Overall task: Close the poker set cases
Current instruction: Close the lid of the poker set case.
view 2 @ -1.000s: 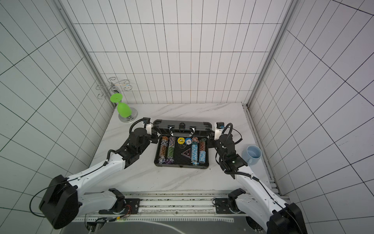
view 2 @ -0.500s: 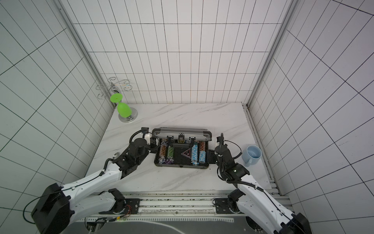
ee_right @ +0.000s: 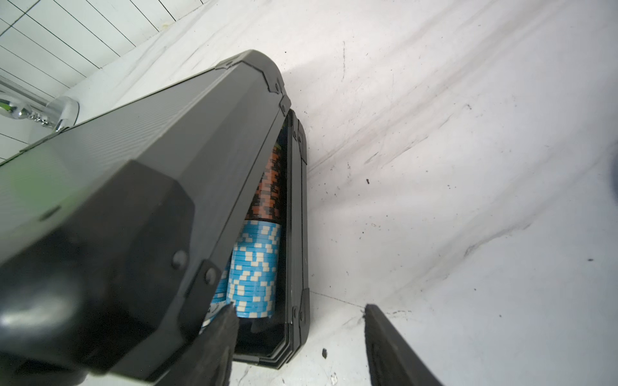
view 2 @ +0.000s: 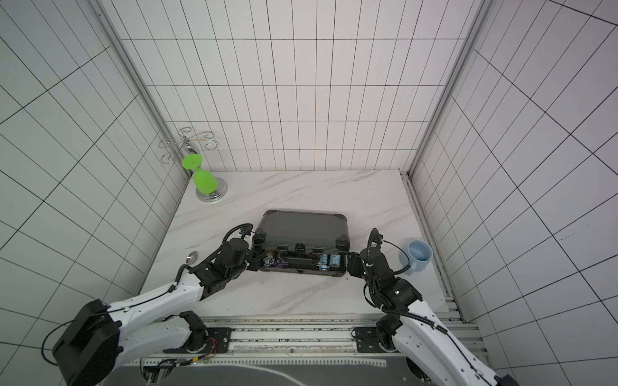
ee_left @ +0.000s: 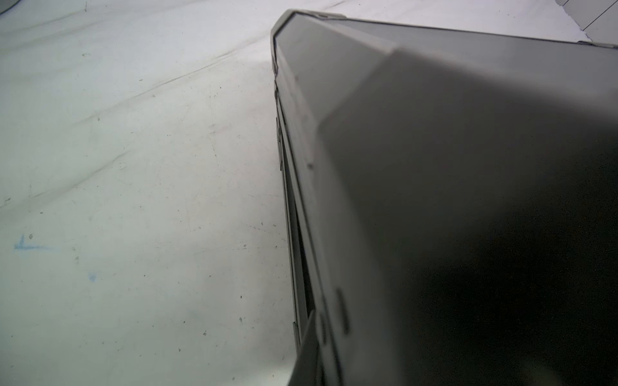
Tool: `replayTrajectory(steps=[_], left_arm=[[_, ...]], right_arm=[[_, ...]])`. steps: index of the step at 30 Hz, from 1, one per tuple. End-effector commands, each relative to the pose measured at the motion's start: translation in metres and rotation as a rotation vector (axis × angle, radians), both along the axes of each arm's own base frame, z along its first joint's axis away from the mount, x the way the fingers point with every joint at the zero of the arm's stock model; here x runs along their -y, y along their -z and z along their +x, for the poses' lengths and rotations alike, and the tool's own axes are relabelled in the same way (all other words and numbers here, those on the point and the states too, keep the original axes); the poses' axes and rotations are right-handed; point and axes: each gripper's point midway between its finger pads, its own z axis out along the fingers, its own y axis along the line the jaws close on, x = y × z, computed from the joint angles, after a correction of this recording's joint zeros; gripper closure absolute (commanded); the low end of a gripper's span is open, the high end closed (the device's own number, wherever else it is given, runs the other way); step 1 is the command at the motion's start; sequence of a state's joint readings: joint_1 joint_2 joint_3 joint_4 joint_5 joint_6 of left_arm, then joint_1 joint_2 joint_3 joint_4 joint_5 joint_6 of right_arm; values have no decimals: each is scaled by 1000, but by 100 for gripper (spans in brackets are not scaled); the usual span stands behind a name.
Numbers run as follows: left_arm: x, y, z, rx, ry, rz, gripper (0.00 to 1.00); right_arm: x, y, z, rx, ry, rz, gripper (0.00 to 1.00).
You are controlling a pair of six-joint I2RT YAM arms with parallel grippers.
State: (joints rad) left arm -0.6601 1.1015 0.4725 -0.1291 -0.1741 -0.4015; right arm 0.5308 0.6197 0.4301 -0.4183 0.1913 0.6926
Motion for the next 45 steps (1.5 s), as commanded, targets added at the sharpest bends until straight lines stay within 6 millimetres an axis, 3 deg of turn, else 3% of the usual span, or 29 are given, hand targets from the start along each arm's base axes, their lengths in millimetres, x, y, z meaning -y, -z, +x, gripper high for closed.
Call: replayTrajectory(steps=[1,14,17,21,23,26,28,34,39,45], left_arm=[[4,11,-6,-46,15,-14,100],[1,10,-25,-88,9,-75,100],[0,0,-27,-74,11,-92,100],[3,-29,-25,-19,19,-139,100],[4,-45,-23,14,22,-163,84],[6,-67,-21,64,30,-192,50],[6,-80,-19,87,33,-194,37],[8,-100,-15,130,44,-197,21],[13,-105,-1,173,39,-178,19],[23,-102,20,188,23,-147,19]], right_arm=[[4,13,-9,-53,24,11,38],[-4,27,-1,-50,-8,1,37],[-6,29,1,-51,-16,-2,37],[-7,36,-1,-63,-23,-2,34],[-7,40,-3,-72,-24,-1,32],[-7,46,-6,-86,-25,3,30],[-7,49,-8,-93,-27,9,28],[-9,56,-15,-120,-50,14,24],[-18,59,-19,-125,-110,34,23],[-55,34,-15,16,-300,104,21]])
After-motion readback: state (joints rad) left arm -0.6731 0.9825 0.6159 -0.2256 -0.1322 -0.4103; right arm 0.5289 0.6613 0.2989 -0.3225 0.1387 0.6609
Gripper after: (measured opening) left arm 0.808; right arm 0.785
